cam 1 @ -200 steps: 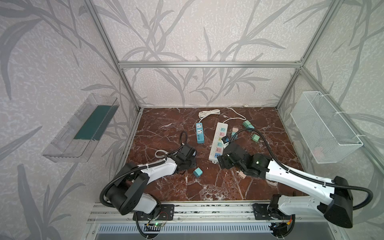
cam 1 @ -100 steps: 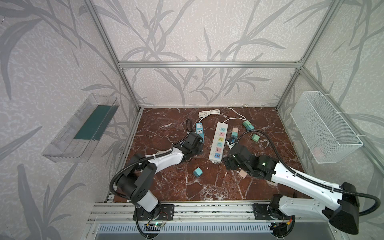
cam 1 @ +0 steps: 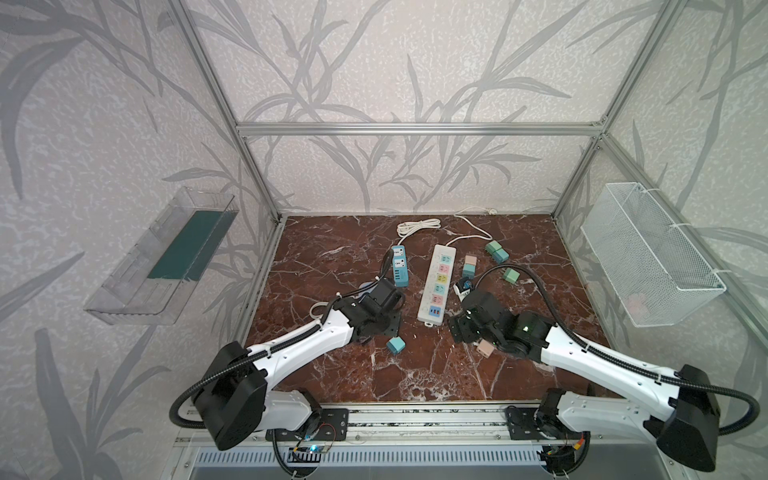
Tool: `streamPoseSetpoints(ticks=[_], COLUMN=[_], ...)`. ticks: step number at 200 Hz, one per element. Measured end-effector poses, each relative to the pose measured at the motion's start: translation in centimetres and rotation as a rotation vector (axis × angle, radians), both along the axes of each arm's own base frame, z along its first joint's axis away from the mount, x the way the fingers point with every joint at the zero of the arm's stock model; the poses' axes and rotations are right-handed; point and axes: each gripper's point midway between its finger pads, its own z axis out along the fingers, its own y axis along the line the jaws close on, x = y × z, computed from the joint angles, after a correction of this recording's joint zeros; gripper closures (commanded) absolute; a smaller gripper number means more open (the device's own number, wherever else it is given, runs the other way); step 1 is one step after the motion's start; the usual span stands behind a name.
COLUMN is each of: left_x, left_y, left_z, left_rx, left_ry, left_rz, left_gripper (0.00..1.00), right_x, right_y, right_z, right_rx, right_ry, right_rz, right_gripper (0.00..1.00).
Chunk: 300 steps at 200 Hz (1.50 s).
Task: Insert the plug
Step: 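Close left gripper on the small teal adapter and lift it, then carry the teal adapter toward the right gripper while right gripper approaches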
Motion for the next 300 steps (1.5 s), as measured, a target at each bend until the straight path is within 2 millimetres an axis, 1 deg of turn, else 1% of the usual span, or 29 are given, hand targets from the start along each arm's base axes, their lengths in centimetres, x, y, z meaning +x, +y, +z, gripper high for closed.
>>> streamPoseSetpoints(ticks=[20,40,73,113,149,179,207,257,282,300], left_x=[-1.8,-2.6,-2.6,-2.3,-2.3,-2.4,-2.3,-2.2,-2.3,-2.3], left_y=[-0.7,-0.9,-1.1,-0.6,-0.4,-0.5,-0.7,-1.2,-2.2,-3.1], left_z=[-1.0,-1.7,-3.1,-4.7,-5.7,-6.5,-6.6,-6.6,-6.3,-5.3], left_rx=[0.049,0.084,0.16,0.249,0.28,0.291,0.282,0.264,0.216,0.149], left_ry=[0.035,0.058,0.093,0.114,0.127,0.144,0.143,0.136,0.121,0.075], left_rz=[-0.073,-0.114,-0.15,-0.167,-0.179,-0.182,-0.178,-0.171,-0.186,-0.201], left_gripper=[0.33,0.33,0.35,0.36,0.42,0.46,0.51,0.7,0.72,0.73], right_x=[0.0,0.1,0.0,-0.2,-0.5,-0.5,-0.6,-0.9,-0.9,-1.0], right_y=[-0.3,-0.5,-0.6,-0.7,-0.9,-0.9,-1.0,-1.4,-1.8,-1.9], right_z=[-0.4,-0.5,-0.3,-0.3,-0.6,-0.4,-0.1,-0.3,-0.2,0.2], right_rx=[0.004,0.012,0.031,0.04,0.04,0.042,0.049,0.05,0.054,0.069], right_ry=[0.03,0.052,0.063,0.071,0.077,0.072,0.066,0.067,0.062,0.053], right_rz=[0.012,0.023,0.045,0.055,0.057,0.059,0.06,0.055,0.04,0.028], right_gripper=[0.05,0.04,0.04,0.04,0.05,0.05,0.05,0.06,0.07,0.08])
